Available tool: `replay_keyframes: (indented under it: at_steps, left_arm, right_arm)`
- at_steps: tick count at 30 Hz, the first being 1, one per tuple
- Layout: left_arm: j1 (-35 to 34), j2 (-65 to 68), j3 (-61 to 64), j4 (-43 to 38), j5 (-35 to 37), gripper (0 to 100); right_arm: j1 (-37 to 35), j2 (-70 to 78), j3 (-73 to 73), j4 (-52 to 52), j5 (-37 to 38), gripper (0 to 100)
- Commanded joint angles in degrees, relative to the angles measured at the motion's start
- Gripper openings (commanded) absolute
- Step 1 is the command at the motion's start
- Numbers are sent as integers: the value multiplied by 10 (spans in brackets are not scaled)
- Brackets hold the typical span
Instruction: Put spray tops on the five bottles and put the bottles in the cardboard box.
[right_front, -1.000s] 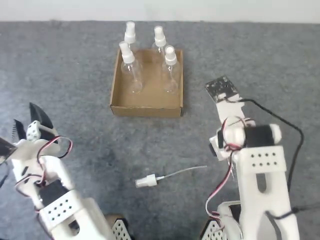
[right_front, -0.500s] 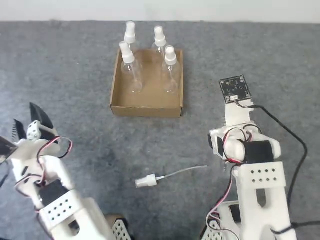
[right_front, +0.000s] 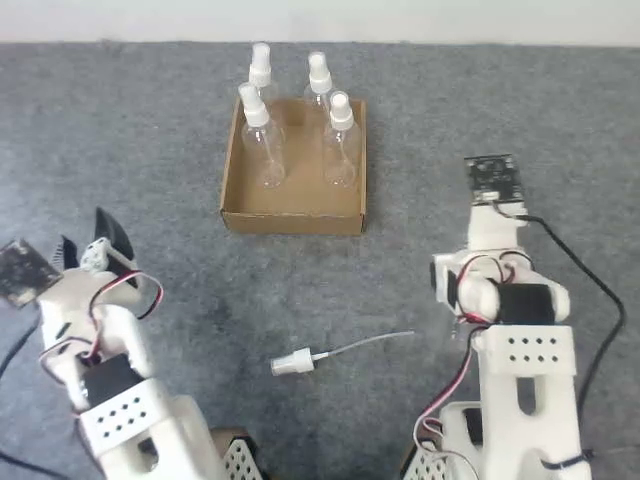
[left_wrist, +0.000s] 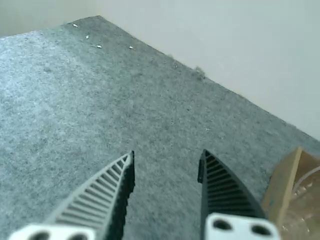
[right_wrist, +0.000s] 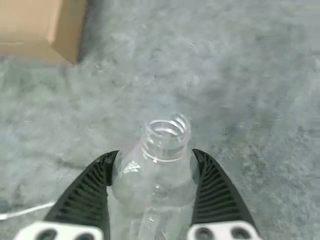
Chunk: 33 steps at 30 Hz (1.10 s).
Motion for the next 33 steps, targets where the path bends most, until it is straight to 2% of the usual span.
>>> replay_keyframes:
  at_steps: [1, 6, 10, 16, 27, 33]
  left_arm:
    - [29, -8, -73, 64, -36, 196]
    - [105, -8, -95, 109, -102, 194]
    - [135, -6, -121, 152, -136, 193]
    - [179, -4, -180, 249, -176, 193]
    - [338, -4, -256, 450, -297, 192]
    - [397, -4, -255, 505, -346, 192]
  right_arm:
    - [29, -22, 4, -16, -7, 7]
    - [31, -22, 34, -52, -7, 7]
    - [32, -22, 44, -59, -7, 7]
    - [32, -22, 47, -60, -7, 7]
    - [33, -22, 47, -59, -7, 7]
    - [33, -22, 47, -58, -6, 7]
